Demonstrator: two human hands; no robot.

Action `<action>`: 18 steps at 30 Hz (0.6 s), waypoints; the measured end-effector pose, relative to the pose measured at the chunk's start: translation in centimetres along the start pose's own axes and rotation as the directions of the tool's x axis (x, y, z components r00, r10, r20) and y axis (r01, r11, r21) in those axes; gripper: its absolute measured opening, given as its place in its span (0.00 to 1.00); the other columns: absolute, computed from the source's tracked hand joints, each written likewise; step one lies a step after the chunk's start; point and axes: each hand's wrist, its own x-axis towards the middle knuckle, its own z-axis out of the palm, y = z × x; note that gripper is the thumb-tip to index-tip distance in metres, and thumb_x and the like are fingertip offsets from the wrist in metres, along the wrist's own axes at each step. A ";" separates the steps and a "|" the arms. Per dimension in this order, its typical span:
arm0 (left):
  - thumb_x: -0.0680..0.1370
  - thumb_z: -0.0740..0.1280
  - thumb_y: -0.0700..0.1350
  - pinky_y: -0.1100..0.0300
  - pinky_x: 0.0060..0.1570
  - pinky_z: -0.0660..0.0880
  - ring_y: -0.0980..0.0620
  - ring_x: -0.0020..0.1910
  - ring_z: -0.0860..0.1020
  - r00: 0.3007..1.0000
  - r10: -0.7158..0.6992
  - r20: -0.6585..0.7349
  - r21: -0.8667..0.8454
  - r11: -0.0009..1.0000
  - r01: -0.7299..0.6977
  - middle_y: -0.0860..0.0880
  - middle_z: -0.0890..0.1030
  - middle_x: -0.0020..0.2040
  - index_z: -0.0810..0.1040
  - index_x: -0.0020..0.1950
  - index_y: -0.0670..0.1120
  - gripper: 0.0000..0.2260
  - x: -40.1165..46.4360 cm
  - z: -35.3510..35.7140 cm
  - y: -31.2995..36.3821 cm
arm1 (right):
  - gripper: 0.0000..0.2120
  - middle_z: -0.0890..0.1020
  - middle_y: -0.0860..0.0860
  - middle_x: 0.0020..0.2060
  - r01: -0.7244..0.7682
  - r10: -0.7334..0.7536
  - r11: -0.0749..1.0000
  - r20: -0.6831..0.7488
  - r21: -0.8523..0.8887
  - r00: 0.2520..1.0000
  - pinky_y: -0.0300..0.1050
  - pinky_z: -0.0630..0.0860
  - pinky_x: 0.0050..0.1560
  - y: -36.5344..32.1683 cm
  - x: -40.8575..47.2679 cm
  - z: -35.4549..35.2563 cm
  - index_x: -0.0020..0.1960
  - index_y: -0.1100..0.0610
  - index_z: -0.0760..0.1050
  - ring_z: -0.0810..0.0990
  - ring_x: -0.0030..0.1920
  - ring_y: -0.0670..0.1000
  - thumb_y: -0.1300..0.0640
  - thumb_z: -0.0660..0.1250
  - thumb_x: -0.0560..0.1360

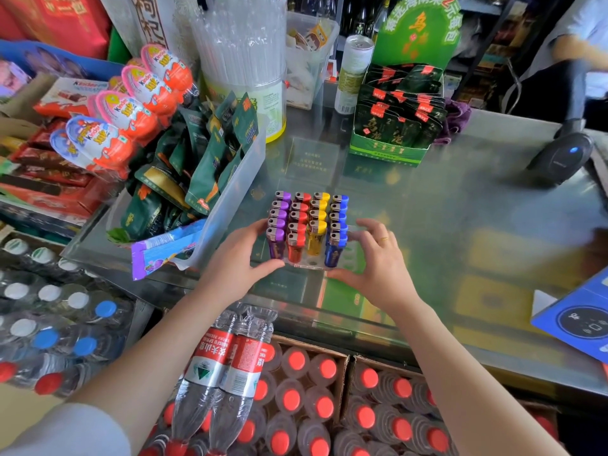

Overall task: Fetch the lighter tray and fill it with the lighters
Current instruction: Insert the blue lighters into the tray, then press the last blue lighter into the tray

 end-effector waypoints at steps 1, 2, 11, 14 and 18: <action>0.70 0.70 0.53 0.59 0.50 0.67 0.51 0.57 0.73 1.000 -0.001 -0.007 0.025 1.000 0.001 0.50 0.78 0.57 0.70 0.62 0.50 0.22 0.2 0.0 0.0 | 0.30 0.69 0.56 0.66 -0.021 0.021 1.000 0.010 -0.013 1.000 0.55 0.67 0.63 0.1 0.1 0.0 0.57 0.56 0.72 0.67 0.64 0.59 0.43 0.75 0.61; 0.71 0.69 0.53 0.60 0.49 0.68 0.51 0.56 0.74 1.000 -0.006 -0.015 0.053 0.999 0.007 0.49 0.78 0.56 0.71 0.61 0.50 0.21 0.5 0.1 0.0 | 0.29 0.68 0.55 0.68 -0.042 0.043 0.999 0.018 -0.032 0.999 0.54 0.66 0.63 0.1 0.3 0.1 0.57 0.55 0.72 0.66 0.66 0.58 0.42 0.74 0.62; 0.74 0.66 0.46 0.58 0.36 0.69 0.53 0.37 0.74 0.982 -0.044 -0.186 0.081 0.995 0.060 0.52 0.79 0.50 0.70 0.62 0.45 0.18 3.7 -1.2 2.8 | 0.29 0.73 0.53 0.61 -0.206 0.197 0.973 -0.087 -0.108 0.977 0.53 0.67 0.58 -0.2 5.5 0.7 0.56 0.57 0.71 0.69 0.59 0.57 0.38 0.70 0.65; 0.74 0.65 0.47 0.56 0.35 0.71 0.52 0.33 0.74 0.980 0.053 -0.190 0.113 0.993 -0.032 0.54 0.78 0.45 0.72 0.60 0.46 0.15 4.8 -2.9 4.3 | 0.29 0.73 0.54 0.59 -0.242 0.230 0.964 -0.110 -0.112 0.967 0.53 0.69 0.57 -0.2 8.4 1.1 0.56 0.58 0.70 0.69 0.58 0.58 0.38 0.69 0.65; 0.74 0.65 0.46 0.53 0.36 0.75 0.53 0.34 0.75 0.978 0.094 -0.187 0.122 0.990 -0.072 0.54 0.79 0.43 0.75 0.56 0.46 0.12 6.5 -4.7 5.4 | 0.29 0.68 0.55 0.62 -0.273 0.259 0.958 -0.139 -0.091 0.956 0.55 0.71 0.58 -0.6 11.9 1.9 0.57 0.58 0.70 0.68 0.60 0.58 0.39 0.69 0.66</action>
